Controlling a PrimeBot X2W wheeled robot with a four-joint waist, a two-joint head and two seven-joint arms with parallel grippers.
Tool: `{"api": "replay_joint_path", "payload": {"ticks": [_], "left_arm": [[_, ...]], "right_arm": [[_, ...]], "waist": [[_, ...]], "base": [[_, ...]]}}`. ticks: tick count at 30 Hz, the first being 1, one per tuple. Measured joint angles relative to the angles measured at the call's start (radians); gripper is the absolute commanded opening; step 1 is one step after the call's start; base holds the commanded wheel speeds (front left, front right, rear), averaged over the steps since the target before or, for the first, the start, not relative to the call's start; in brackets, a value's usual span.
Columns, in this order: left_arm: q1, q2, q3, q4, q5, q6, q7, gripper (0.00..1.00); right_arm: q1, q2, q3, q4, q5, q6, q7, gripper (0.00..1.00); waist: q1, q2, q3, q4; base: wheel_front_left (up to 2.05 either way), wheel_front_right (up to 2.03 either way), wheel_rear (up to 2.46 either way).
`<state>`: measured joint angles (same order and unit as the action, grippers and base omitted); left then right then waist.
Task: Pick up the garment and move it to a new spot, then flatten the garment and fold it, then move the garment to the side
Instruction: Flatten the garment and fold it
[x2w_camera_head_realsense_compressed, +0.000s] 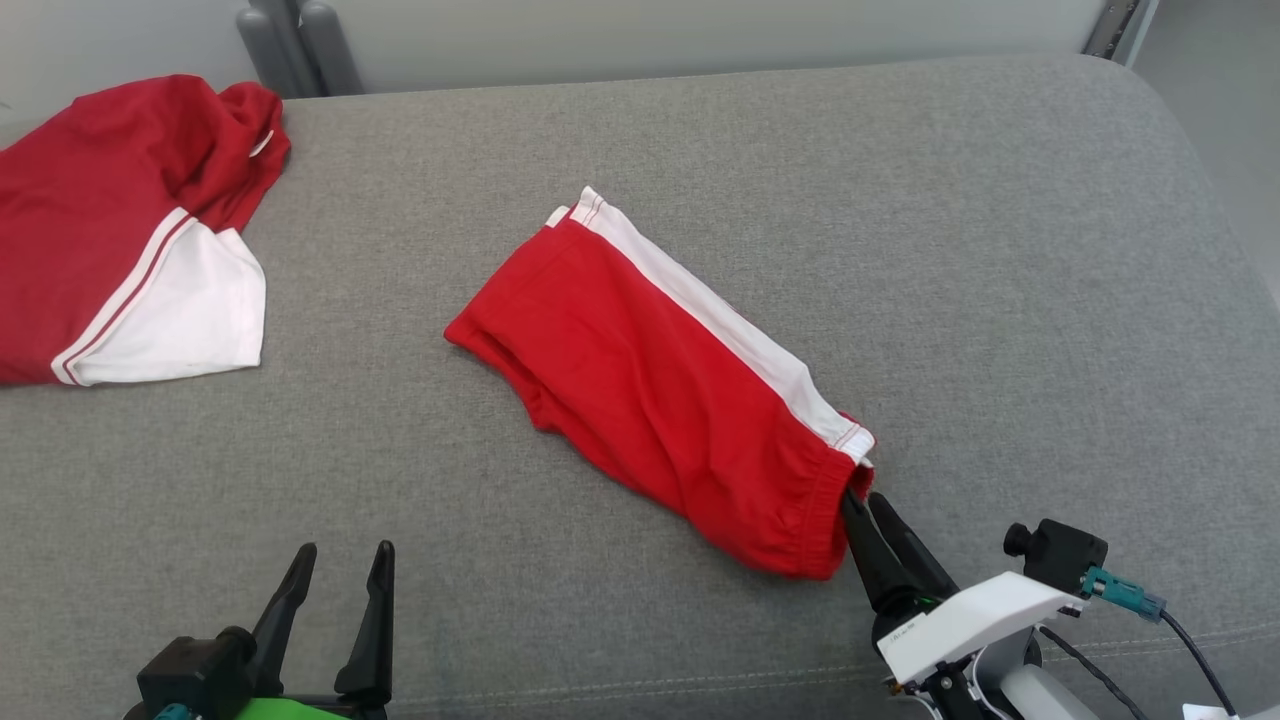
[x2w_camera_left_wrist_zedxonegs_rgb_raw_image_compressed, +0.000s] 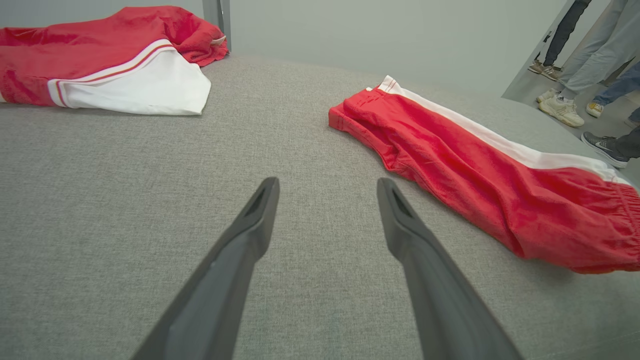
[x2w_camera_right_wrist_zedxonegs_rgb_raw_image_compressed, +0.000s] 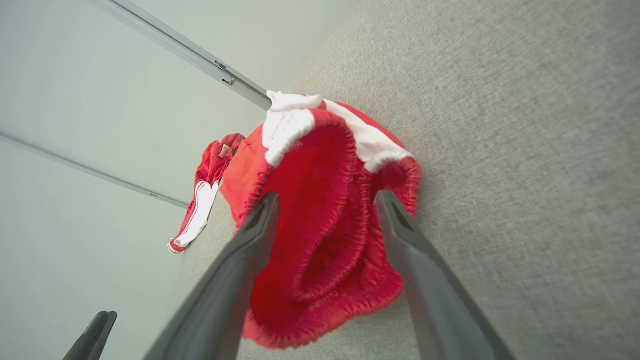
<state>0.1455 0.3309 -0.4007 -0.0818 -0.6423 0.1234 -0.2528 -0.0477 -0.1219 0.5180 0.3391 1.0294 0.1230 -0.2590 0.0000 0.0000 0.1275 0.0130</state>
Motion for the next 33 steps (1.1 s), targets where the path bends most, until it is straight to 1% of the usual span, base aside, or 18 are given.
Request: {"api": "replay_joint_path", "payload": {"ticks": [9, 18, 26, 33], "left_arm": [[0.004, -0.001, 0.002, 0.002, 0.0, 0.0, 0.0, 1.0], [0.003, 0.0, -0.008, 0.002, 0.0, -0.005, 0.0, 1.0], [0.001, -0.002, -0.019, 0.001, 0.0, -0.01, 0.001, 1.0], [-0.002, -0.004, -0.008, -0.006, 0.0, -0.01, 0.001, 1.0]], "right_arm": [[0.003, -0.022, 0.002, -0.034, 0.0, 0.0, 0.0, 1.0], [0.012, -0.029, 0.007, -0.11, -0.001, 0.0, 0.0, 1.0], [0.016, -0.035, 0.013, -0.115, -0.011, 0.0, 0.0, 1.0], [0.015, -0.049, -0.001, -0.11, -0.019, 0.0, 0.0, 1.0]], "waist": [[0.0, 0.0, 0.006, -0.032], [0.0, 0.0, 0.016, -0.055], [0.0, 0.0, 0.034, -0.037], [0.0, 0.0, 0.063, -0.01]], "base": [[0.0, 0.0, 0.0], [0.0, 0.0, 0.0], [0.0, 0.0, 0.0], [0.0, 0.0, 0.0]]}}
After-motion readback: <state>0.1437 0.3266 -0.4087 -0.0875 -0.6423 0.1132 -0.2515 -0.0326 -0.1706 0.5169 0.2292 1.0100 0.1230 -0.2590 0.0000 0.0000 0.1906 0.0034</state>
